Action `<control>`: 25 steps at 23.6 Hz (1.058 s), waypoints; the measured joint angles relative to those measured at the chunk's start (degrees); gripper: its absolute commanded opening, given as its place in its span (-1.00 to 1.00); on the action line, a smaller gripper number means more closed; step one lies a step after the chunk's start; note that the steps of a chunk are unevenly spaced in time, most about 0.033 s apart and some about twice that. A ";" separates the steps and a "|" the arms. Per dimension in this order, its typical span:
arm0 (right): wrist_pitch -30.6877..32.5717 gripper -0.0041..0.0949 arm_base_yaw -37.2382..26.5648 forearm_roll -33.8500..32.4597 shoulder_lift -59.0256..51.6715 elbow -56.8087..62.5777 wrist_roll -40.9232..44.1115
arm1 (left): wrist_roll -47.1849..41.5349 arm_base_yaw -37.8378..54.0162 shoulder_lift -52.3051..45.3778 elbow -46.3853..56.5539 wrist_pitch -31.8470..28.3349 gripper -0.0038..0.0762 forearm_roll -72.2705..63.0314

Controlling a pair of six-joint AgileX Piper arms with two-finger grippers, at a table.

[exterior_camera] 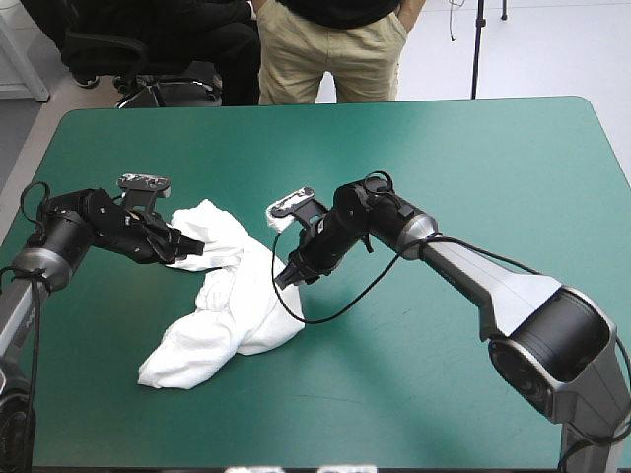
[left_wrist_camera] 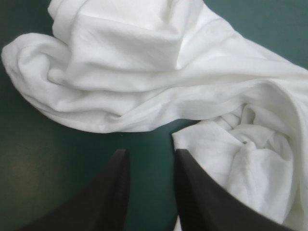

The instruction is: Fold the cloth

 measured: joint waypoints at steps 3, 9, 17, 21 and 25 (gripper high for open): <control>-0.05 -0.21 0.00 -0.24 0.00 0.00 0.13 | 0.00 0.00 0.00 0.00 0.00 -0.33 0.00; -2.82 -0.22 0.00 -0.19 0.00 0.00 1.20 | 0.00 0.00 0.00 0.00 0.00 -0.33 0.00; -5.34 -0.22 0.00 0.00 0.00 0.00 2.64 | 0.00 0.00 0.00 0.00 0.00 -0.33 0.00; -5.34 -0.22 -0.46 0.23 0.00 0.00 3.57 | 0.06 0.00 0.00 0.00 0.00 -0.33 0.00; -2.07 -0.22 -5.10 -0.27 -1.35 0.00 4.00 | 0.36 0.00 0.00 0.00 0.00 -0.35 0.00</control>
